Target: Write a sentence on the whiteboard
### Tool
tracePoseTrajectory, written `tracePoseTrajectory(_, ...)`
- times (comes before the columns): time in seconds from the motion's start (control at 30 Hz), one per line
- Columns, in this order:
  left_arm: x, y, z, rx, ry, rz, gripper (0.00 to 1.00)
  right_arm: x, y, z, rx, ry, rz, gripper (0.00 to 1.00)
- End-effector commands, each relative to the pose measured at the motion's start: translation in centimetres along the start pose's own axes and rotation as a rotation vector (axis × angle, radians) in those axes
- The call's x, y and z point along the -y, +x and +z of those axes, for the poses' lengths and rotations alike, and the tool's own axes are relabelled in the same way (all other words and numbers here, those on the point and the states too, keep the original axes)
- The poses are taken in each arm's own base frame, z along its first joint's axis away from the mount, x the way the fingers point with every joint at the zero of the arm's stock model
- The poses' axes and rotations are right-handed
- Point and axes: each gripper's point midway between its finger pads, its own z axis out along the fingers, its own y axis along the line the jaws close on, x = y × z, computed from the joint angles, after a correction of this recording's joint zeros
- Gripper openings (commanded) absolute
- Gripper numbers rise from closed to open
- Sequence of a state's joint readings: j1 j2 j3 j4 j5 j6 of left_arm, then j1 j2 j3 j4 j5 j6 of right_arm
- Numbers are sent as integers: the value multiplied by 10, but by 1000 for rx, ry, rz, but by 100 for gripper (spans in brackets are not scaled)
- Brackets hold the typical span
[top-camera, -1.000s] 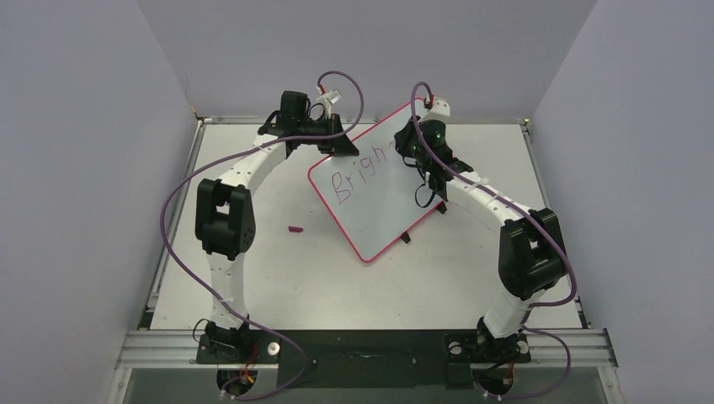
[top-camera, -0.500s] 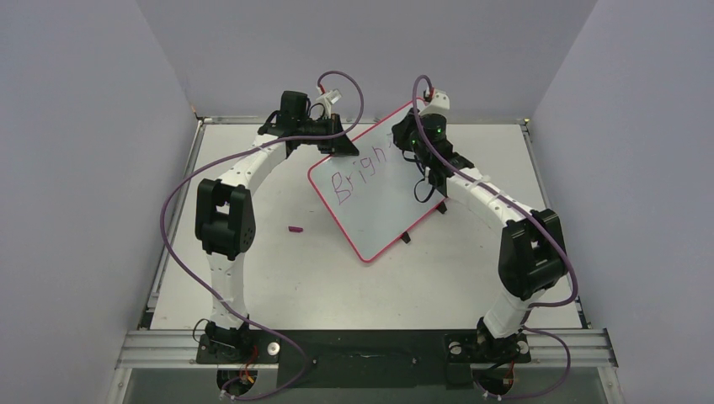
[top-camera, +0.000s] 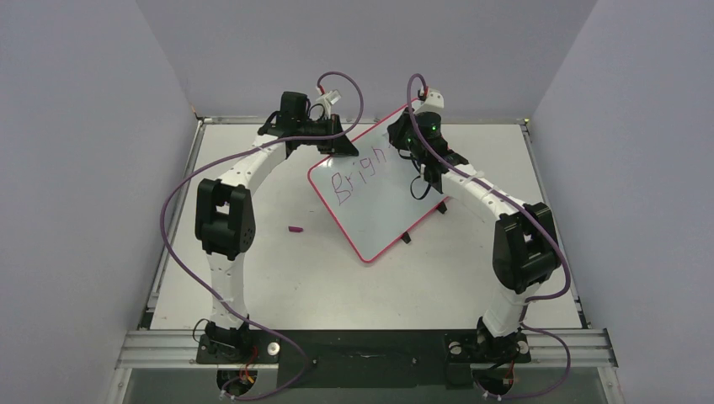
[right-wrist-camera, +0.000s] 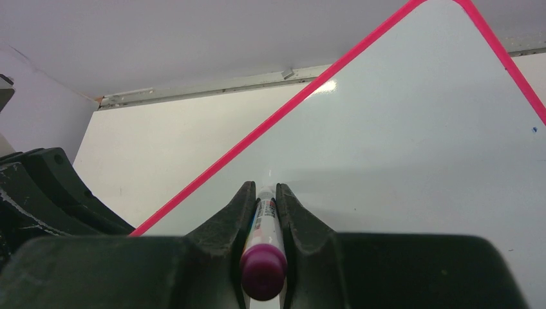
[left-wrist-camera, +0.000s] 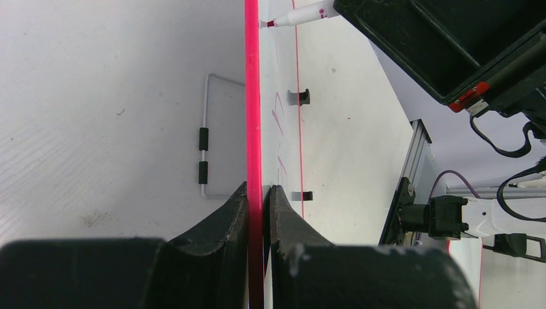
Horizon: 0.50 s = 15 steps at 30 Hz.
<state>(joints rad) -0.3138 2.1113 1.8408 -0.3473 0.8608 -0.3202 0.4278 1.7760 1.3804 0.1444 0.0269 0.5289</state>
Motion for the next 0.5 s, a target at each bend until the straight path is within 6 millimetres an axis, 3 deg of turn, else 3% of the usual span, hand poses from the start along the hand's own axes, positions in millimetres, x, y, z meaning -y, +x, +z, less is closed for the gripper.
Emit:
tracePoseTrajectory(0.0,32,-12,-4,30,48,155,0,-11,-6,-4,23,-29,-3,0)
tracePoseTrajectory(0.17,34,-12,-4,32,49,158,0,-5,0,-10,17,-19,0,0)
tracePoseTrajectory(0.47,34,-12,-5,31,49,158,0,8,30,-26,-24,0,12,0)
